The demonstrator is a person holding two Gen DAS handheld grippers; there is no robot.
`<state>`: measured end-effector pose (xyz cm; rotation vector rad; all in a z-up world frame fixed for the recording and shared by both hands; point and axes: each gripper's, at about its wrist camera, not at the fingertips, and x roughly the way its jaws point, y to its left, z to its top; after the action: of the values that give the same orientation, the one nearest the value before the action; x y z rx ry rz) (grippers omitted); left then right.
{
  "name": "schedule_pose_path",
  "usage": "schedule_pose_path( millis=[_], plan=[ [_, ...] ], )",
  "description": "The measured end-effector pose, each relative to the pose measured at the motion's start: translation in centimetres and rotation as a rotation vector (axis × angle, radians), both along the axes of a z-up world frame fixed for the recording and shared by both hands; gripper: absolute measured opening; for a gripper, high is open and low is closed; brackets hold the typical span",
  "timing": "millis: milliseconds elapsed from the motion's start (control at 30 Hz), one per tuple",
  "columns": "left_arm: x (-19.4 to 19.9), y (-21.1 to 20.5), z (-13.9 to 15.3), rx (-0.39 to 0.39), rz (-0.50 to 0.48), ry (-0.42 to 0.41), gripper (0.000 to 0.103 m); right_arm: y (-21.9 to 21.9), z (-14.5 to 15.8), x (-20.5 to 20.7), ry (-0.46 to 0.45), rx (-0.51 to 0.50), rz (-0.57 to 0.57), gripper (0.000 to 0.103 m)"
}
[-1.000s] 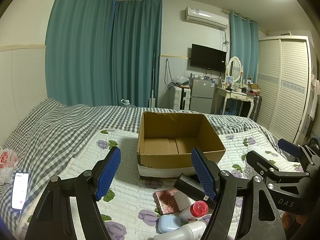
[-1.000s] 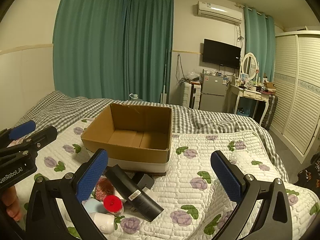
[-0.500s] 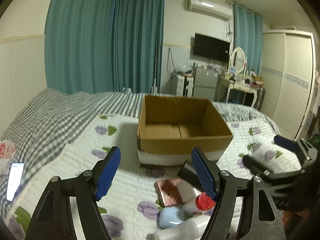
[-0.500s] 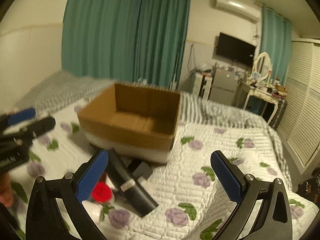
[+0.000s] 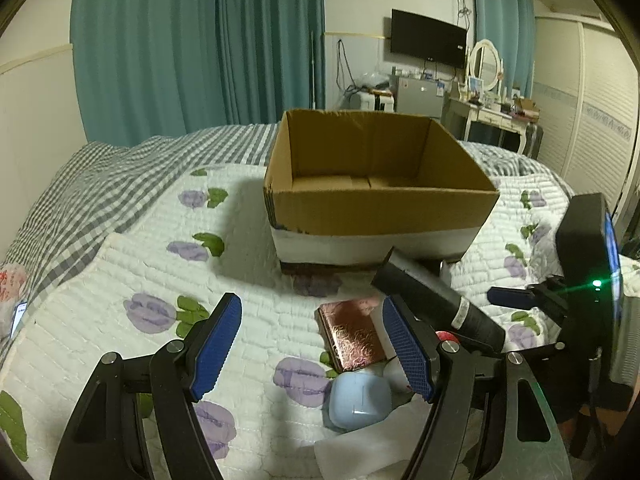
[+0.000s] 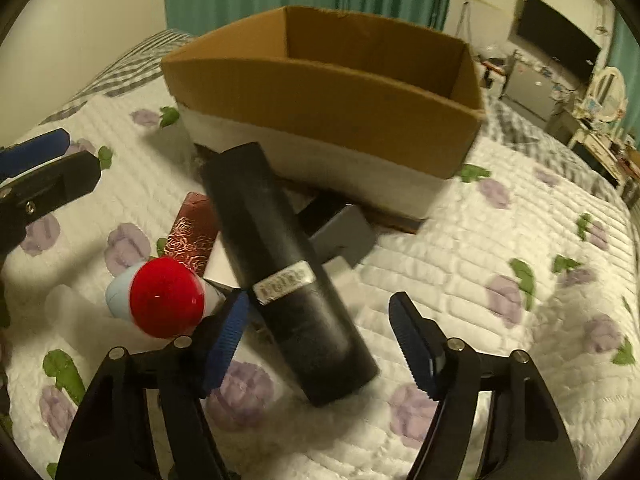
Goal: Organize rigid objects
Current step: 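Grasp the black cylinder with the right tool while the left tool grasps the red-capped bottle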
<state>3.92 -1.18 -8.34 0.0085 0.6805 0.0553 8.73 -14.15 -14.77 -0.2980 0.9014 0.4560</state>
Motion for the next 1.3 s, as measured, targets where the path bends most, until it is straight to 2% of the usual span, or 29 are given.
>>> schedule_pose_path(
  millis=[33, 100, 133, 267, 367, 433, 533, 767, 1133, 1167, 1233, 1300],
  plan=[
    [0.1, 0.0, -0.1, 0.003, 0.003, 0.006, 0.076, 0.6, -0.4, 0.1, 0.0, -0.022, 0.012, 0.059],
    [0.2, 0.0, -0.4, 0.011, 0.012, 0.019, 0.076, 0.7, -0.4, 0.1, -0.017, -0.041, 0.009, 0.054],
    [0.2, 0.0, -0.5, 0.015, 0.015, 0.022, 0.076, 0.5, -0.2, -0.1, -0.019, -0.023, 0.012, 0.05],
    [0.1, -0.6, -0.7, 0.044, 0.009, 0.031, 0.076, -1.0, 1.5, -1.5, -0.052, 0.039, 0.018, 0.045],
    [-0.2, -1.5, -0.9, 0.06, -0.022, 0.035, 0.076, -2.3, 2.6, -2.5, -0.08, 0.077, 0.008, 0.024],
    [-0.5, -2.4, -1.0, 0.073, -0.053, 0.039, 0.076, -2.9, 2.9, -2.6, -0.076, 0.081, 0.001, 0.019],
    [-0.7, -3.9, -1.3, 0.085, -0.106, 0.054, 0.076, -3.7, 2.9, -2.6, -0.059, 0.089, -0.009, 0.019],
    [0.0, -5.7, -2.4, 0.069, -0.174, 0.126, 0.076, -5.8, 4.6, -3.3, -0.08, 0.174, -0.055, 0.019],
    [2.4, -6.4, -4.9, -0.006, -0.191, 0.211, 0.072, -7.3, 5.5, -3.2, -0.085, 0.22, -0.095, 0.019],
    [2.4, -6.4, -5.0, -0.005, -0.193, 0.209, 0.07, -7.4, 5.5, -3.2, -0.086, 0.221, -0.096, 0.019],
    [2.2, -6.6, -4.9, -0.006, -0.205, 0.205, 0.037, -7.5, 5.6, -3.2, -0.086, 0.224, -0.096, 0.019],
    [2.0, -6.5, -4.9, -0.009, -0.204, 0.204, 0.037, -7.5, 5.6, -3.2, -0.089, 0.221, -0.097, 0.019]
  ],
)
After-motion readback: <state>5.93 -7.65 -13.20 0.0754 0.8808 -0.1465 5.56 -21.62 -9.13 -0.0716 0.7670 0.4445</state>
